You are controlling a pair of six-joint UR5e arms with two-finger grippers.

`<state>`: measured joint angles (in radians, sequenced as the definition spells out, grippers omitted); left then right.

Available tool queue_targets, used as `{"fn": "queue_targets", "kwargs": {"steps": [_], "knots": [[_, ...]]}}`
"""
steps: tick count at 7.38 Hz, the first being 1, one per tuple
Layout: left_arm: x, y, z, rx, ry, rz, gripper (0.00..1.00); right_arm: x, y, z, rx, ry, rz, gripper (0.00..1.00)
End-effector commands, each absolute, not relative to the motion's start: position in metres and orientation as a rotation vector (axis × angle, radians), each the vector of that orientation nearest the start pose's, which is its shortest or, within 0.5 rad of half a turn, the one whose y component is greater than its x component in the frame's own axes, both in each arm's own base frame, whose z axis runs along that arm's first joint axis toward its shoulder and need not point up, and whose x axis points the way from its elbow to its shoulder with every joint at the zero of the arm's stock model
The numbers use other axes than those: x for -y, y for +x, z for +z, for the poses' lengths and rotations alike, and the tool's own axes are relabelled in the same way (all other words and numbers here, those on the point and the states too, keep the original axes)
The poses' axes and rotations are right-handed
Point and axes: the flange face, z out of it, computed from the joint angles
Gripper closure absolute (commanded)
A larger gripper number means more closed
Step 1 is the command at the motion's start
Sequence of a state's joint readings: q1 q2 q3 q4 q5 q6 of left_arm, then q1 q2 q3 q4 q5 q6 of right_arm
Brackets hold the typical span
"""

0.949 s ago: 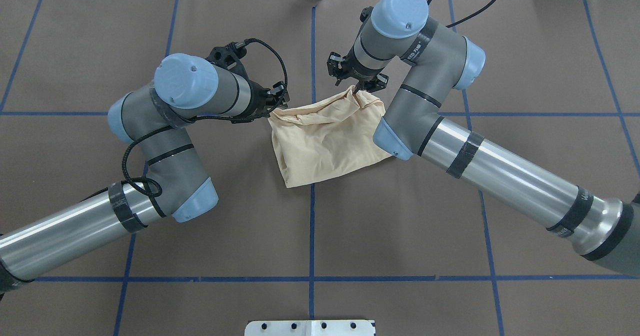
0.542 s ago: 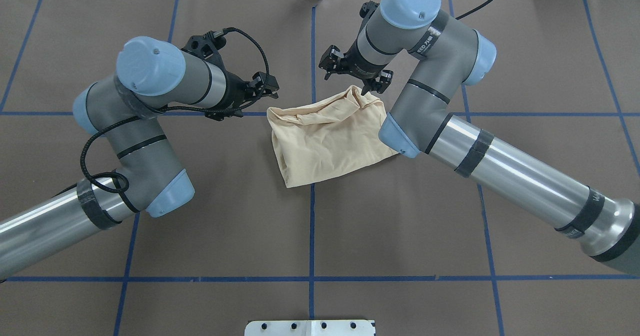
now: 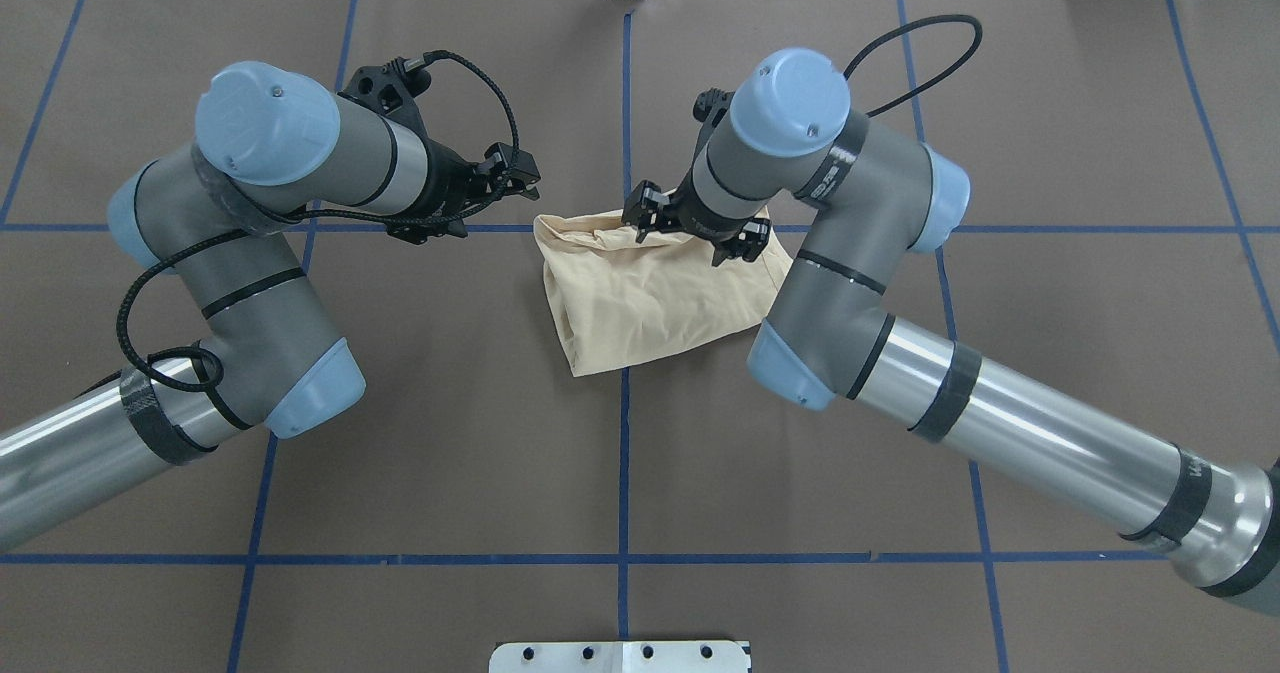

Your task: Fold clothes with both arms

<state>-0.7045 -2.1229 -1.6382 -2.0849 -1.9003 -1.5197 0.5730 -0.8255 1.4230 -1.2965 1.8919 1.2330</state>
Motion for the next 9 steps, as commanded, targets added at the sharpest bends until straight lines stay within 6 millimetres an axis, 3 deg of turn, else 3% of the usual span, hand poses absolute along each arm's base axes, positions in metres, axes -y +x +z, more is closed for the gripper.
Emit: {"fn": "queue_targets", "kwargs": {"steps": [1,4,6,9], "knots": [[0.511,0.442,0.251,-1.153,0.148,-0.386,0.01,0.49,-0.589,0.233,0.827,0.249,-0.095,0.01],[0.513,0.441,0.252,-1.15,0.149,-0.39,0.01,0.516,-0.62,0.227,0.778,0.285,-0.089,0.01],[0.518,0.435,0.254,-1.145,0.159,-0.396,0.01,0.53,-0.628,0.232,0.822,0.32,-0.084,0.01],[0.523,0.432,0.256,-1.139,0.162,-0.402,0.01,0.577,-0.624,0.2,0.854,0.388,-0.037,0.02]]}}
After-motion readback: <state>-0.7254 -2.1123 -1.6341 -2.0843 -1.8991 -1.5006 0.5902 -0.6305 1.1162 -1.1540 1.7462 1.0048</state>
